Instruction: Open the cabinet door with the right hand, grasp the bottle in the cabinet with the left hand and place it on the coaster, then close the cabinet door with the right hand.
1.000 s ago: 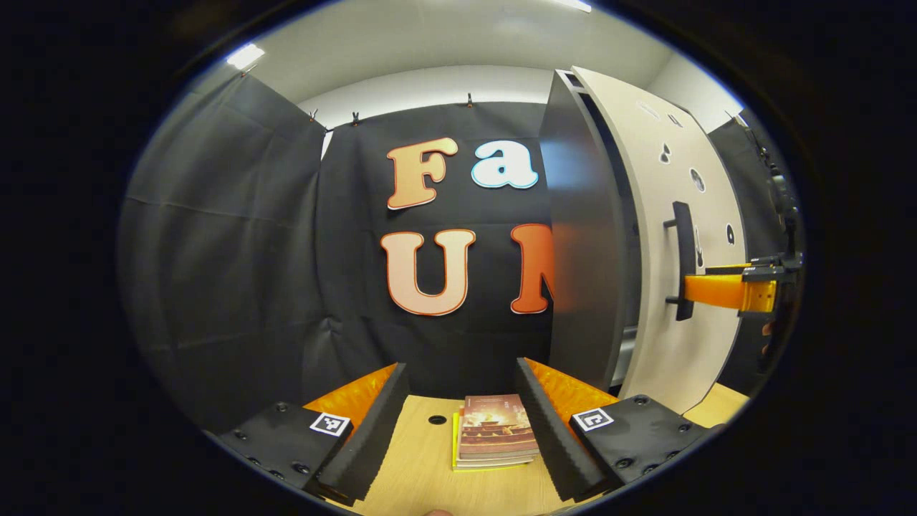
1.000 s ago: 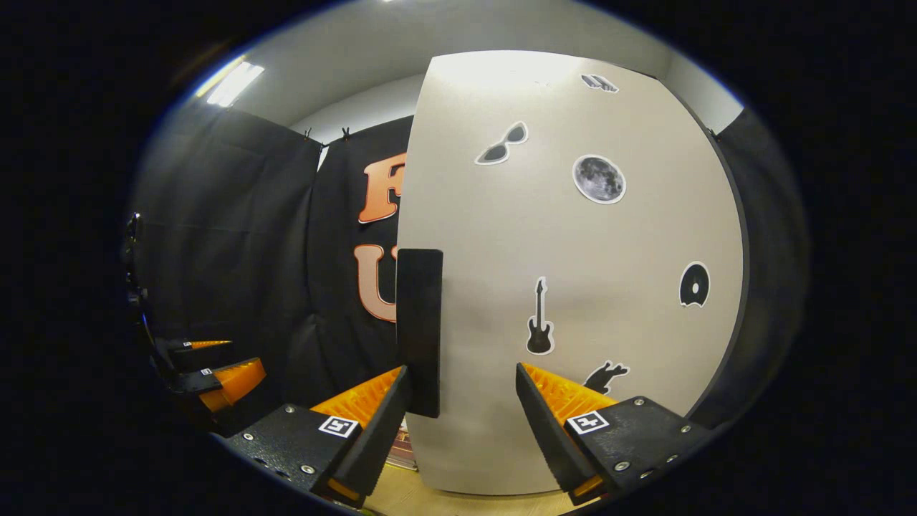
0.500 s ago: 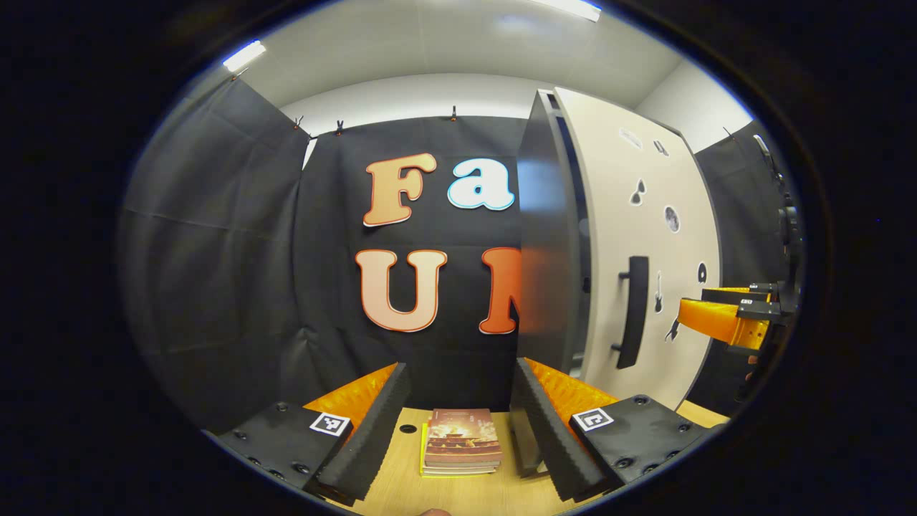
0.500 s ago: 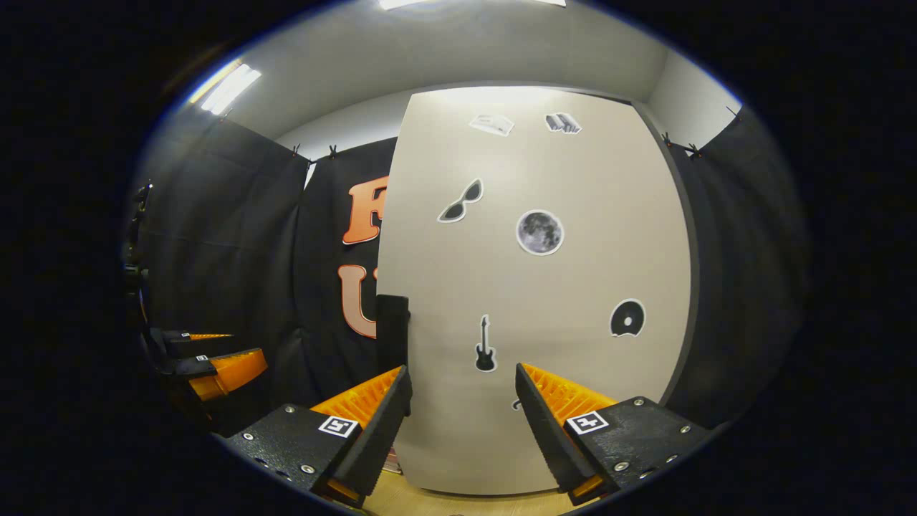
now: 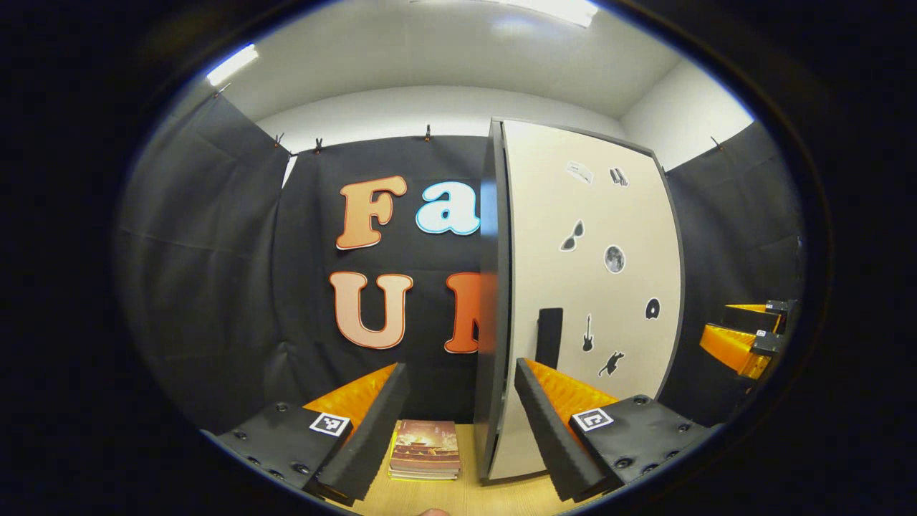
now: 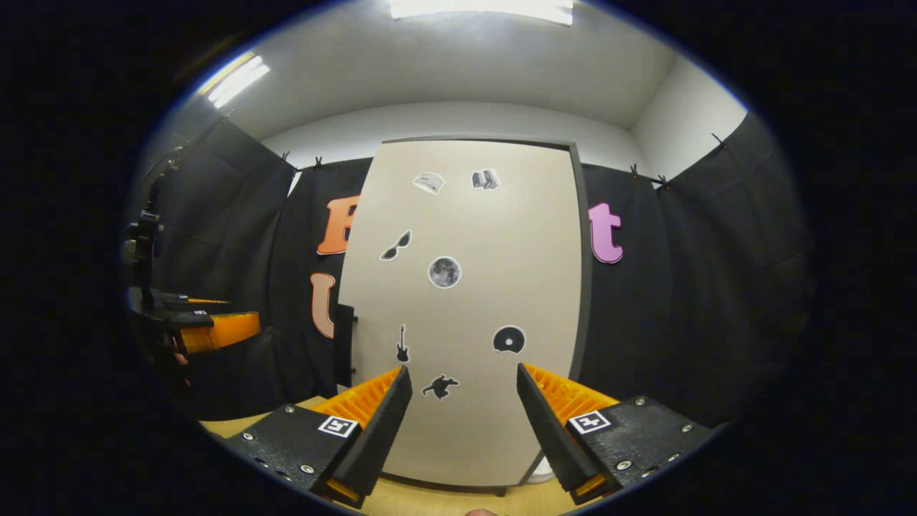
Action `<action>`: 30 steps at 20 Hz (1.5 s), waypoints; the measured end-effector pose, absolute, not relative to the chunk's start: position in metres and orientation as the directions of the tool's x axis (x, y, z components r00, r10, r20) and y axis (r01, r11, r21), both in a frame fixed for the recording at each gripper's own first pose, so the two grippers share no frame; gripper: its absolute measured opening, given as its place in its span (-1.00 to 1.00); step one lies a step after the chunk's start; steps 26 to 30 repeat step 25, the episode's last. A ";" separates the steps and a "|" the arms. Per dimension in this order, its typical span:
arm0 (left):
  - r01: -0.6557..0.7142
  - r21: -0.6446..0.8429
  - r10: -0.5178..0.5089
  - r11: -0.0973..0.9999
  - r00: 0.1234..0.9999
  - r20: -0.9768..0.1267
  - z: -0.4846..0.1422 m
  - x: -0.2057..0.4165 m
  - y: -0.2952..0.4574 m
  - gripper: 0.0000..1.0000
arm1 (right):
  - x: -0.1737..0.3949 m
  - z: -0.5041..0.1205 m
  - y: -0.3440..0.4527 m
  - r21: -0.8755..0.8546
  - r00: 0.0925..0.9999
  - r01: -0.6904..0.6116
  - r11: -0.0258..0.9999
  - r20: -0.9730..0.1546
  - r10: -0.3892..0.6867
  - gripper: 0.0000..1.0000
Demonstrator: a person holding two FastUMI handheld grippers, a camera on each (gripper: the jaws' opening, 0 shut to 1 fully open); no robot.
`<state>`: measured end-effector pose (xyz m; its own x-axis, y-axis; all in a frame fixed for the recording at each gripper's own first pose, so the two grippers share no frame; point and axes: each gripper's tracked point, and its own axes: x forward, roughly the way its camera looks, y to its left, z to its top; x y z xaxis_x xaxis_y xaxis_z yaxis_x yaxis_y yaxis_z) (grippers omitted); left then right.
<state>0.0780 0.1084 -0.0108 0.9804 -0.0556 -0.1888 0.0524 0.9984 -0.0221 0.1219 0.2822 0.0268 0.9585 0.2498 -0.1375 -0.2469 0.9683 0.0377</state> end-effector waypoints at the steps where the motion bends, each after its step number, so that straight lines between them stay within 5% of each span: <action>1: 0.052 -0.020 -0.055 0.998 0.981 -0.184 -0.008 0.073 0.099 0.96 | 0.117 0.028 0.270 0.040 0.960 -0.241 0.970 -0.136 0.244 0.83; 20: -0.019 0.006 0.019 1.000 0.991 -0.130 -0.006 -0.029 -0.030 0.96 | 0.025 -0.005 0.150 0.156 0.938 -0.298 0.942 -0.135 0.319 0.84; 30: -0.026 0.036 0.031 0.999 0.989 -0.144 -0.012 -0.035 -0.038 0.92 | 0.024 -0.002 0.137 0.161 0.944 -0.291 0.943 -0.115 0.311 0.83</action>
